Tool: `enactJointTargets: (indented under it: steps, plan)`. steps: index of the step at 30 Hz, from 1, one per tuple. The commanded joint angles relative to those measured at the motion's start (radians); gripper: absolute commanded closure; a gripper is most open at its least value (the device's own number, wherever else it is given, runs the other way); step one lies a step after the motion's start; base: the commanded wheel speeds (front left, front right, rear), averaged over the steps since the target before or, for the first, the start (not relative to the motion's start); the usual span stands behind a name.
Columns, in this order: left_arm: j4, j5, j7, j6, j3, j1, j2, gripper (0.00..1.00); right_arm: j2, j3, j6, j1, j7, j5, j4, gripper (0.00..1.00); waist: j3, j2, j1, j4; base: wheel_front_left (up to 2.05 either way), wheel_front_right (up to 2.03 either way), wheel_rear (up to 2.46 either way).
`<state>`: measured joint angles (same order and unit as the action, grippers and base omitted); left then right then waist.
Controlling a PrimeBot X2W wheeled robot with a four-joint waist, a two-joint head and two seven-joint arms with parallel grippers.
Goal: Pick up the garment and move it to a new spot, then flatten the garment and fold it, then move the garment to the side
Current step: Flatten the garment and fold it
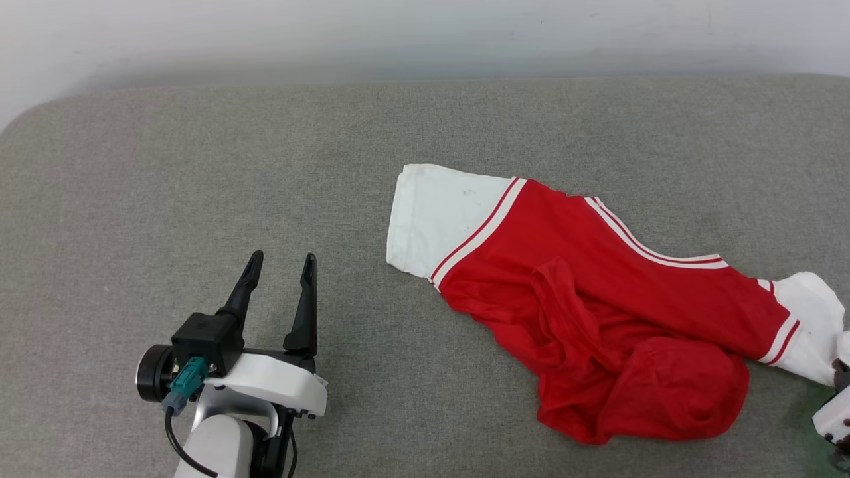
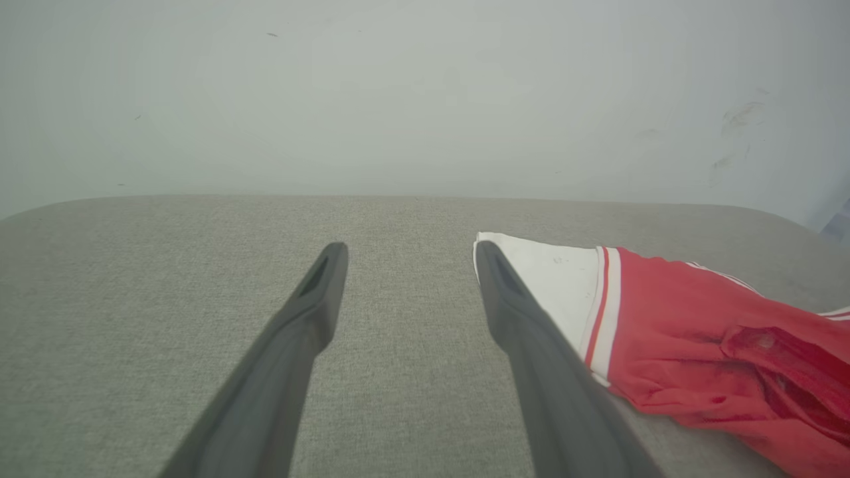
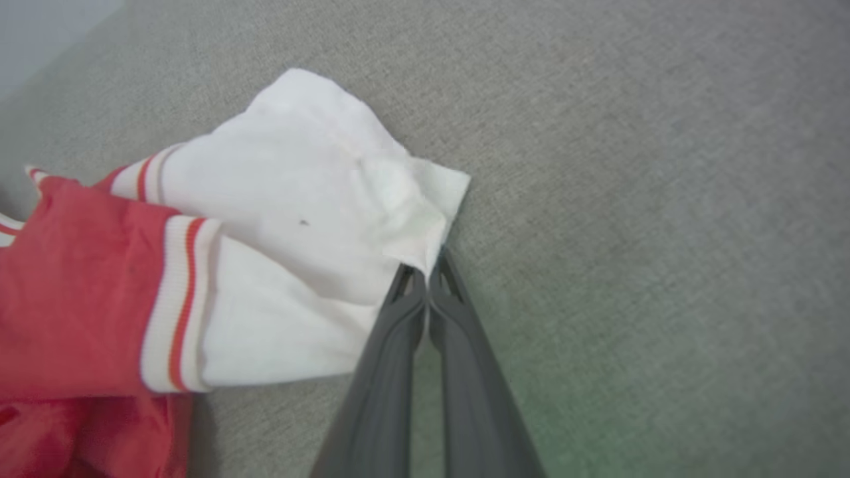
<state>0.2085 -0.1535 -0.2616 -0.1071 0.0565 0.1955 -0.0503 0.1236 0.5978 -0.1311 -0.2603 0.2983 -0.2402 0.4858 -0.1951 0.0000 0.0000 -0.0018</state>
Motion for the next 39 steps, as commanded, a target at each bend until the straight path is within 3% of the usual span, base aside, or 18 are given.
enactJointTargets:
  steps: [1,2,12,17,27,39]
  plan:
    - [0.003,0.006,-0.004,-0.004,-0.004,0.012,0.0,0.0,-0.006,0.002,0.001,-0.006,-0.033,-0.006,0.02,0.44,0.002,0.0,0.0,-0.001,0.0,0.0,0.0]
    - [0.005,0.007,-0.004,-0.004,-0.004,0.011,0.0,0.0,-0.007,0.0,0.001,-0.012,-0.055,-0.013,0.032,0.0,0.004,0.0,0.0,-0.001,0.0,0.0,0.0]
    - [0.026,0.0,-0.004,-0.006,-0.006,-0.015,0.0,0.0,-0.003,-0.069,0.001,-0.02,-0.402,0.014,-0.022,0.0,0.049,0.0,0.0,0.008,0.0,0.0,0.0]
    - [0.039,-0.001,-0.004,0.002,-0.008,-0.034,0.0,0.0,-0.021,-0.183,0.001,0.027,-0.482,0.04,-0.095,0.0,0.087,0.0,0.0,0.011,0.0,0.0,0.0]
    - [0.058,0.007,-0.004,0.009,-0.02,-0.079,0.0,0.0,-0.065,-0.394,0.001,0.204,-0.471,0.082,-0.311,0.0,0.163,0.0,0.0,0.012,0.0,0.0,0.0]
    - [0.083,0.022,-0.004,0.01,-0.018,-0.098,-0.014,0.0,-0.073,-0.476,0.001,0.388,-0.344,0.071,-0.596,0.0,0.198,0.0,0.0,-0.012,0.0,0.0,0.0]
